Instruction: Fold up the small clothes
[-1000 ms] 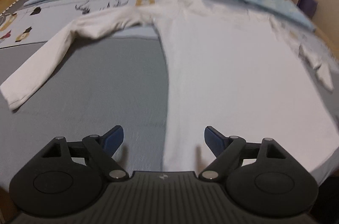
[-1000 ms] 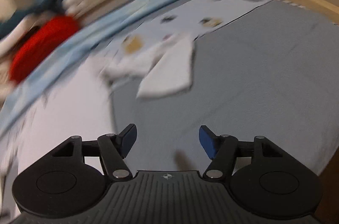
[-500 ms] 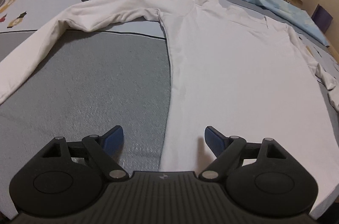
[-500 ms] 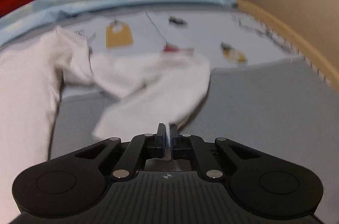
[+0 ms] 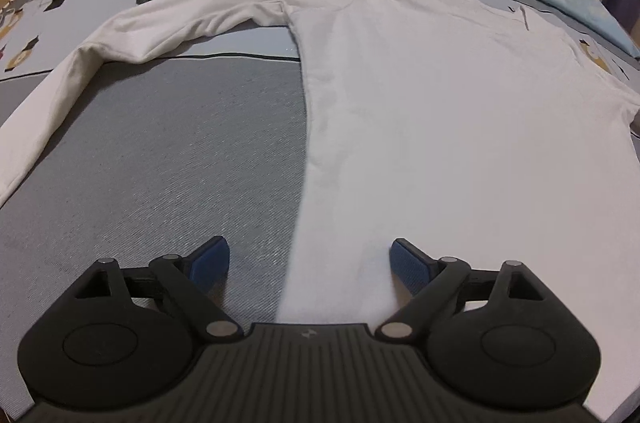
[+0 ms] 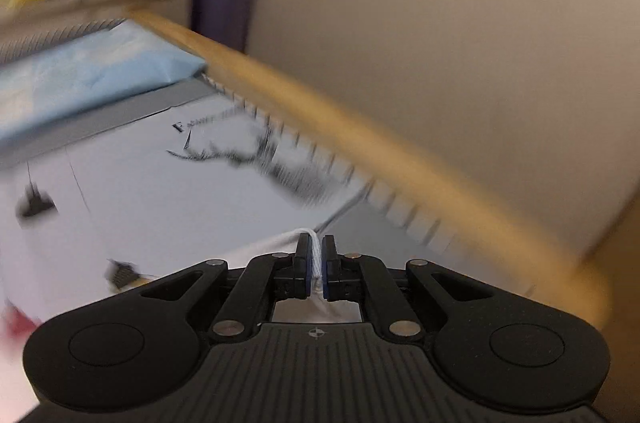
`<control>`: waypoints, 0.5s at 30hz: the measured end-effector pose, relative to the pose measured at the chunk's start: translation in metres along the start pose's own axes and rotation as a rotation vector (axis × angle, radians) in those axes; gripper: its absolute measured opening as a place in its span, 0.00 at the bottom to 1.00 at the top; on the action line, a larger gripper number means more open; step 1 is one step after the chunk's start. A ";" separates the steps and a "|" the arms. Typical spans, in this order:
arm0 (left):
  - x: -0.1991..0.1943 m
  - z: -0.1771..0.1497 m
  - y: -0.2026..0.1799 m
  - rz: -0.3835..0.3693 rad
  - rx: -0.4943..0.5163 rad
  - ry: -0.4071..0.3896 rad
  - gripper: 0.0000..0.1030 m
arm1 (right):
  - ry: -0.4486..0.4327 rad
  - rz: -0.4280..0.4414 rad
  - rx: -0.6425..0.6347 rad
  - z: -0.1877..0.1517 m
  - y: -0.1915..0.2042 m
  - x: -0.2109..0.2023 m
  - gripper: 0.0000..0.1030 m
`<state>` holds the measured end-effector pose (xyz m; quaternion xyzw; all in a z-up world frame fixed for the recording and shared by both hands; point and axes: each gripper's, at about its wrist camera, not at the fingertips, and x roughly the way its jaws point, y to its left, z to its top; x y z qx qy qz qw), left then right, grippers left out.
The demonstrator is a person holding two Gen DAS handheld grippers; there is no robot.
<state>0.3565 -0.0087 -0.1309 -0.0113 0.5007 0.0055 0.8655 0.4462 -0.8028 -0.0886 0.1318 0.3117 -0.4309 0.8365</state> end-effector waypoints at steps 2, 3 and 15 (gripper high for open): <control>0.002 0.002 0.000 0.001 0.000 -0.001 0.89 | 0.088 0.086 0.250 -0.012 -0.023 0.015 0.19; 0.002 0.003 0.000 0.001 -0.003 -0.002 0.89 | 0.094 0.106 0.310 -0.022 -0.030 0.016 0.26; 0.001 0.006 0.004 -0.006 -0.038 -0.006 0.89 | 0.110 0.381 0.006 -0.129 -0.039 -0.025 0.41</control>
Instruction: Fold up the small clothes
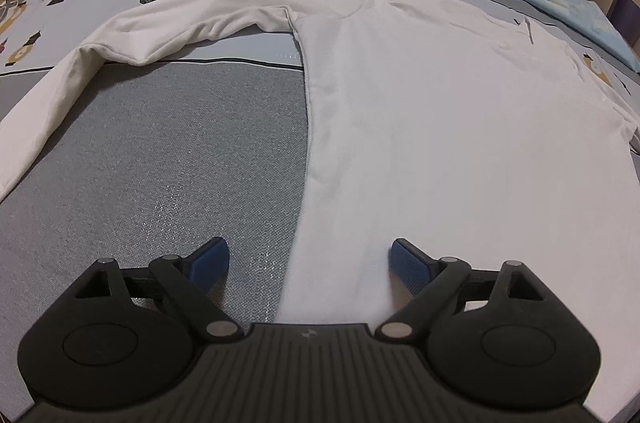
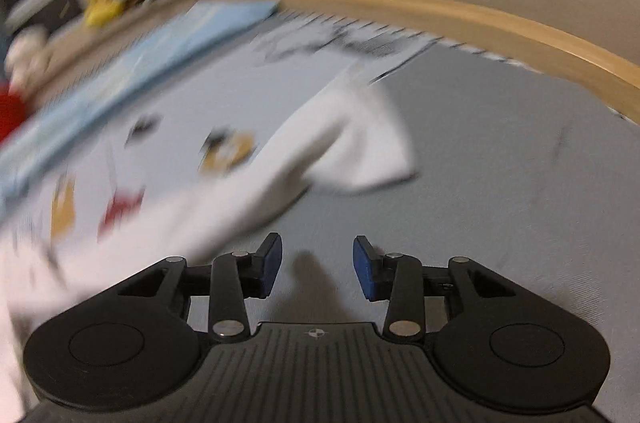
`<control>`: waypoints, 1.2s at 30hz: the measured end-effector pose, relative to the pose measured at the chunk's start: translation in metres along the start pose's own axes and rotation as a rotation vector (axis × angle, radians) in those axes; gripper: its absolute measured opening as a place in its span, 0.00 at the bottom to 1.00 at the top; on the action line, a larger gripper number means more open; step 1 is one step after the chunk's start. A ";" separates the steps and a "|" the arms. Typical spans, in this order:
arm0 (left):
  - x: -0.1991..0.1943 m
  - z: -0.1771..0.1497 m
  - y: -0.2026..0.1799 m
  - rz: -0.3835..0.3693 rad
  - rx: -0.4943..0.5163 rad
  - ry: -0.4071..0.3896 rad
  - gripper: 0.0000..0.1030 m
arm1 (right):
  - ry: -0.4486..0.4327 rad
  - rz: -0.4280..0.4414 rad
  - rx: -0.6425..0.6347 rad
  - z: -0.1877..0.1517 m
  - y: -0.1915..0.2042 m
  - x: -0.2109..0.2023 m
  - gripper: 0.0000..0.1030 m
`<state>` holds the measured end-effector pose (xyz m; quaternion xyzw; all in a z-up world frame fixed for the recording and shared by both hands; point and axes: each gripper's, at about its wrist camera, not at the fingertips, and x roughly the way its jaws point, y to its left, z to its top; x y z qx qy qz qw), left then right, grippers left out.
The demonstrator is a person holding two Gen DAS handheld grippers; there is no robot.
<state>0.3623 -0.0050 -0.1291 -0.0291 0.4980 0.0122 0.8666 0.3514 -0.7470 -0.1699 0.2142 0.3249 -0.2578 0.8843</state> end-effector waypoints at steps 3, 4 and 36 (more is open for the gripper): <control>0.000 0.000 -0.001 0.007 -0.003 -0.004 0.89 | -0.008 0.014 -0.158 -0.010 0.046 0.006 0.43; 0.000 0.000 -0.001 0.011 -0.002 -0.006 0.89 | -0.005 0.019 -0.200 -0.006 0.062 0.019 0.45; 0.004 0.014 -0.011 0.004 -0.024 -0.061 0.97 | -0.181 -0.103 -0.552 0.014 0.024 0.048 0.01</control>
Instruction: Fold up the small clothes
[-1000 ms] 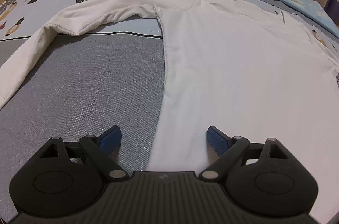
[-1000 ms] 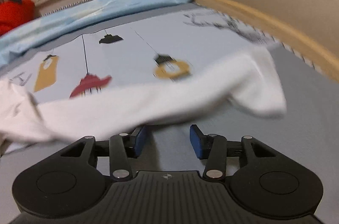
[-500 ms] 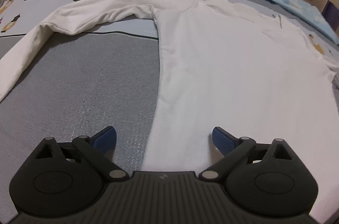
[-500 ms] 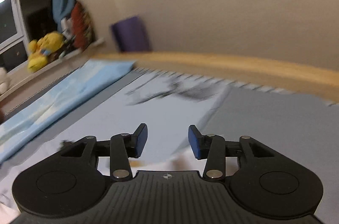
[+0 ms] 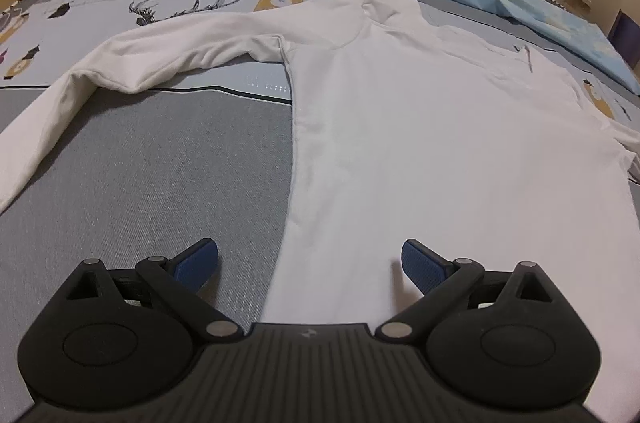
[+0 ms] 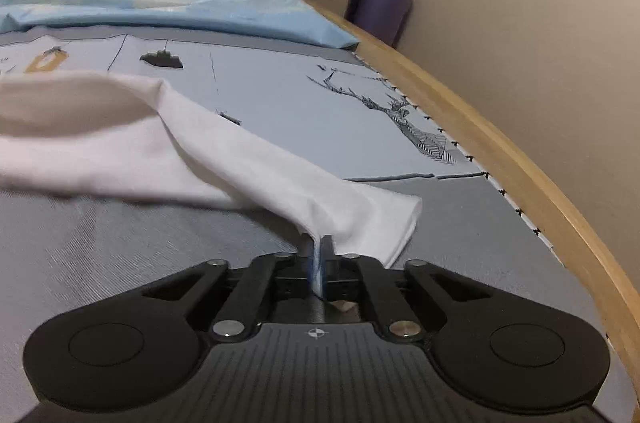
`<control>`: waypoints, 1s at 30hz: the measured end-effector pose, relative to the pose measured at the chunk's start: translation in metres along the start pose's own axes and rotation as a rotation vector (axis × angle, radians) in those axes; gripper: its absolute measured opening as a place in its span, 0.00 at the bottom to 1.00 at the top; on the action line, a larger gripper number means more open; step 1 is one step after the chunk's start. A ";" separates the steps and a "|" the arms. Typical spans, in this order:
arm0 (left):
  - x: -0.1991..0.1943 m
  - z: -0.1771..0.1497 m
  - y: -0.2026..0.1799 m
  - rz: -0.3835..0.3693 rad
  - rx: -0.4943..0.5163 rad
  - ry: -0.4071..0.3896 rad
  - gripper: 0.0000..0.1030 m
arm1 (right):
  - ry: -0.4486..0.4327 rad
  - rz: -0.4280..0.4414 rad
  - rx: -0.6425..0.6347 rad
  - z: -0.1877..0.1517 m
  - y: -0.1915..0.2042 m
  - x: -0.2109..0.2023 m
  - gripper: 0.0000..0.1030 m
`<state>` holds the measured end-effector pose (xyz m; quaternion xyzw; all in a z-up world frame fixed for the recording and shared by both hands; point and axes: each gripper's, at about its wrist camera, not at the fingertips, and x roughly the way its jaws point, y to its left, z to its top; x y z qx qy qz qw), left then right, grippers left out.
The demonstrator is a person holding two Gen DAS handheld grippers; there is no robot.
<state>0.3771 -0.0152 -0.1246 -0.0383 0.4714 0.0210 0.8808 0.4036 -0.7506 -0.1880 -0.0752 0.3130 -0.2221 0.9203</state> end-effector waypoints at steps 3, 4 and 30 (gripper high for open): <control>0.006 -0.001 -0.002 0.012 0.020 0.019 0.97 | -0.067 0.021 0.007 0.016 -0.004 -0.029 0.01; 0.007 -0.001 -0.003 0.011 0.028 0.023 0.97 | -0.085 0.033 0.025 0.023 -0.009 -0.039 0.01; 0.007 -0.004 -0.007 0.007 0.040 0.022 0.99 | 0.176 -0.140 0.332 0.056 -0.001 0.083 0.86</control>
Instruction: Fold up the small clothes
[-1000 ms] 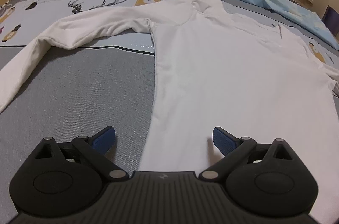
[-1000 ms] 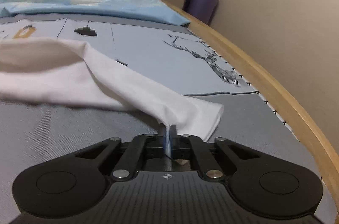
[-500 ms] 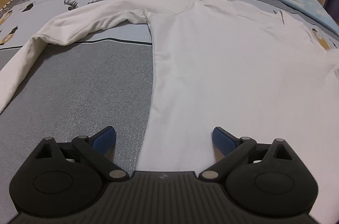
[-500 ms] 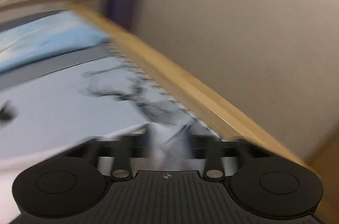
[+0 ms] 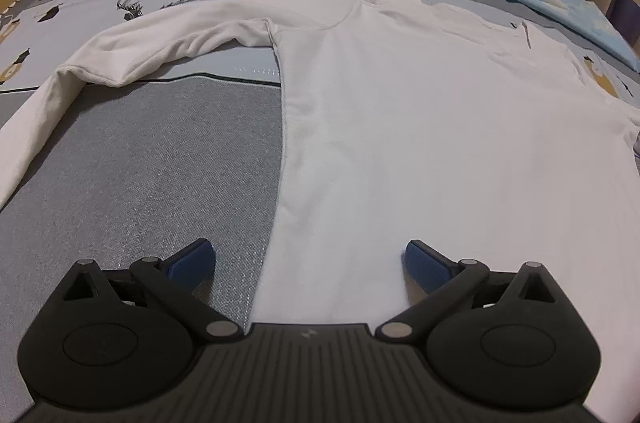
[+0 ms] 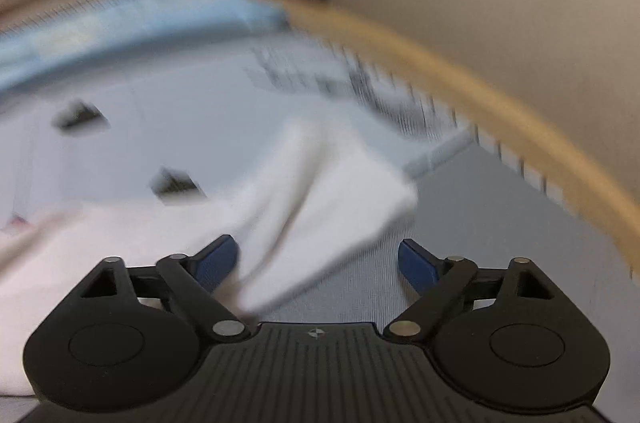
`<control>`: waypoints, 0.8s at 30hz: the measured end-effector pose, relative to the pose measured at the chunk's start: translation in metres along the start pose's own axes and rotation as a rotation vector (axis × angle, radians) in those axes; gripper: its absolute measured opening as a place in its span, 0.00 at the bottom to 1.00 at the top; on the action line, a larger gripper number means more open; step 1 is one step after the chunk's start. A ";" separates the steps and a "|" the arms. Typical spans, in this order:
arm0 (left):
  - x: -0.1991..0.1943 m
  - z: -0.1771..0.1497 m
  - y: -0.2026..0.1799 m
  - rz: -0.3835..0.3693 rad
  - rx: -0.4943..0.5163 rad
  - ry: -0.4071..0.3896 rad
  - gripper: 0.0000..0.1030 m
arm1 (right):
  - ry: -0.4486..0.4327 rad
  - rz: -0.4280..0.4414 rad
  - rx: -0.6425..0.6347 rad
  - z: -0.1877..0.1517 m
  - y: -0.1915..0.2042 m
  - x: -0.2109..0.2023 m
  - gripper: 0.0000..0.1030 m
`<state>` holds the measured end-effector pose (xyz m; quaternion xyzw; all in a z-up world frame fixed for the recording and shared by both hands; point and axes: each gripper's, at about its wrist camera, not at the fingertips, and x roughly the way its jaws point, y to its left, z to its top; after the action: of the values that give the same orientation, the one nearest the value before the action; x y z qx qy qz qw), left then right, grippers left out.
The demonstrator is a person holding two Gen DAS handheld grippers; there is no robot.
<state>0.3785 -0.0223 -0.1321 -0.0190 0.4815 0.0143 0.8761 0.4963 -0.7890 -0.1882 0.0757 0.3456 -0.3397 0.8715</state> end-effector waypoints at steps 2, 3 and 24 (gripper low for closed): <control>-0.002 0.001 0.001 0.003 -0.004 -0.005 0.99 | 0.011 -0.010 0.014 0.002 0.002 -0.002 0.79; -0.003 0.002 0.002 0.004 -0.009 -0.009 0.99 | 0.021 -0.041 -0.021 0.003 0.007 -0.007 0.75; -0.077 0.041 0.201 0.174 -0.168 -0.077 0.99 | -0.097 0.658 -0.109 -0.121 0.175 -0.382 0.89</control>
<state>0.3630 0.1797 -0.0494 -0.0499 0.4447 0.1314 0.8846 0.3395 -0.4061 -0.0477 0.1202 0.2782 -0.0244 0.9527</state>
